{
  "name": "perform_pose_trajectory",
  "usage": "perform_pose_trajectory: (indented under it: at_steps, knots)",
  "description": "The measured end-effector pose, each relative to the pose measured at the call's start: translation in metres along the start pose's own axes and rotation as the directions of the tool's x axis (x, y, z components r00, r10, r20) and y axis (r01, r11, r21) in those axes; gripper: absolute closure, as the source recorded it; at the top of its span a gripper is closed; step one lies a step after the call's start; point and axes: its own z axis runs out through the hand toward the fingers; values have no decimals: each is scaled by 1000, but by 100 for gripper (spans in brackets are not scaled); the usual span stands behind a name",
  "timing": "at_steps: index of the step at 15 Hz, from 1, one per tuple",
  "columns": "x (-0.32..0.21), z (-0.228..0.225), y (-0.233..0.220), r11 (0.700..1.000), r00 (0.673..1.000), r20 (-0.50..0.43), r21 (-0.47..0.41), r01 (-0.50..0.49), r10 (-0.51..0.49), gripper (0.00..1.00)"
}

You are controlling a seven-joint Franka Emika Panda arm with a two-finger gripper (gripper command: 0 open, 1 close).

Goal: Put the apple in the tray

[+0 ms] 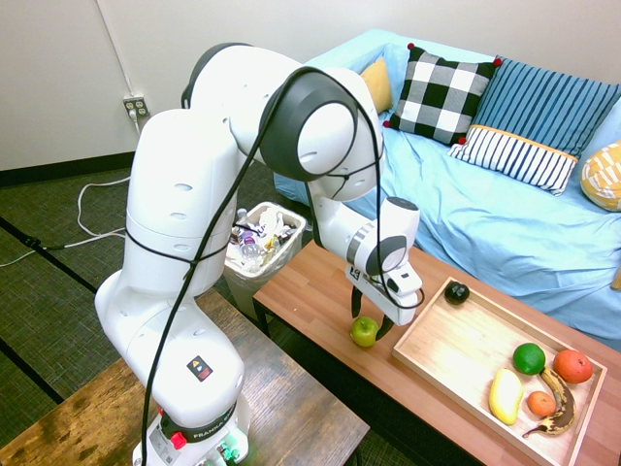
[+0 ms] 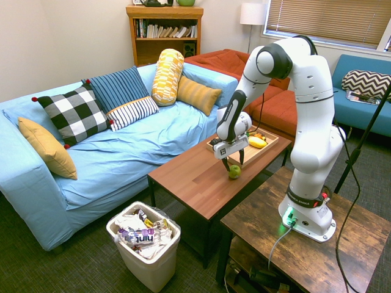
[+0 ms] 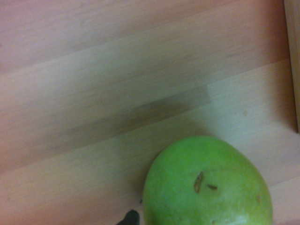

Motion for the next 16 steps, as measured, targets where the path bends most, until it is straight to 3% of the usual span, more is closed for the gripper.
perform_pose_trajectory:
  at_steps: [1, 2, 12, 16]
  knots:
    - [2, 5, -1, 1000, 1000, 3, -4, -3, 3, 0]
    - [3, 9, -3, 1000, 1000, 7, -4, -5, 5, 100]
    - [6, 21, -10, 1000, 999, 42, 14, -23, 23, 100]
    - [20, -16, -11, 997, 999, 16, 70, -32, 31, 100]
